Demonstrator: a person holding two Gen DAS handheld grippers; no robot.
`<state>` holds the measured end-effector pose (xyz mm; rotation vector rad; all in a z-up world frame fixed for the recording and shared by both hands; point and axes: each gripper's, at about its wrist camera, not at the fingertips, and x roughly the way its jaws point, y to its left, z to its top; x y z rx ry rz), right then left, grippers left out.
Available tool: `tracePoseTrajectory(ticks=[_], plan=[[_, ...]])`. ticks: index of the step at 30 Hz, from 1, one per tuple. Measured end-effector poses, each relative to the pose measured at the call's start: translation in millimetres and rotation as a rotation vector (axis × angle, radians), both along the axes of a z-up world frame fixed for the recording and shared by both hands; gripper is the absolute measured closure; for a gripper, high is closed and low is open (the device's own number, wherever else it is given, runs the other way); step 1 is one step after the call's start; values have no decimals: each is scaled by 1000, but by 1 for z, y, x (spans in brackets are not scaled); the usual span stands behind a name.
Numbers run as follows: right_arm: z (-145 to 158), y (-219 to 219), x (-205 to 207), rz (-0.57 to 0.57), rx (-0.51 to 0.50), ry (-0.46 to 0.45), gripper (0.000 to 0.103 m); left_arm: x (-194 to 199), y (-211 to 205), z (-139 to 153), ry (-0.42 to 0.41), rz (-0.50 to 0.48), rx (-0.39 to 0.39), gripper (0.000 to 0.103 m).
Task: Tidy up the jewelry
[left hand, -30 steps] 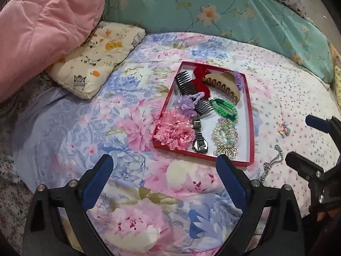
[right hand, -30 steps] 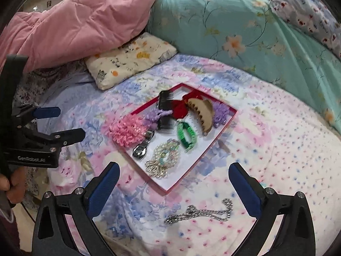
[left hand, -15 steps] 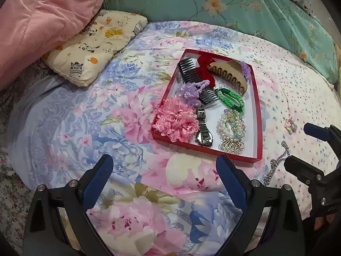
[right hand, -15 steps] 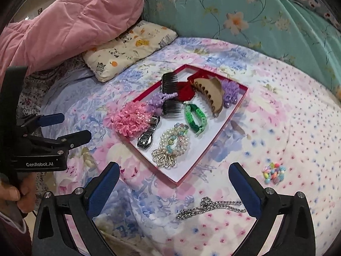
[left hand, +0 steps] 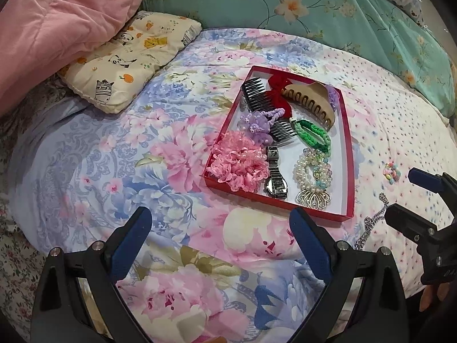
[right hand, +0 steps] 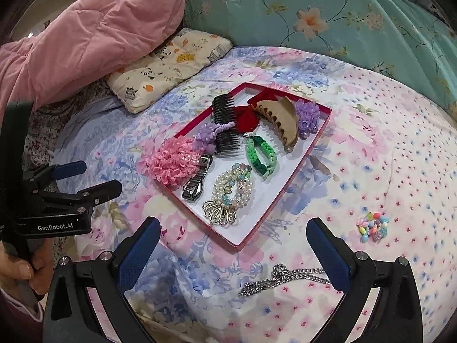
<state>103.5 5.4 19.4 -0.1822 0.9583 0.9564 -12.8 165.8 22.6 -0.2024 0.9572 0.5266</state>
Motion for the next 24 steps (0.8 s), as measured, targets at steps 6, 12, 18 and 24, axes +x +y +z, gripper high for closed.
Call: tracePoseTrajectory(ticks=[6, 12, 18, 24], plan=[[1, -1, 2, -9, 14, 11, 0, 0, 0, 1, 0, -5, 6, 5], [1, -1, 2, -5, 13, 13, 0, 1, -1, 2, 1, -8, 8, 5], [1, 1, 0, -2, 13, 14, 0, 0, -1, 2, -5, 2, 16, 5], [1, 2, -2, 3, 14, 16, 0, 0, 2, 2, -6, 8, 23, 5]])
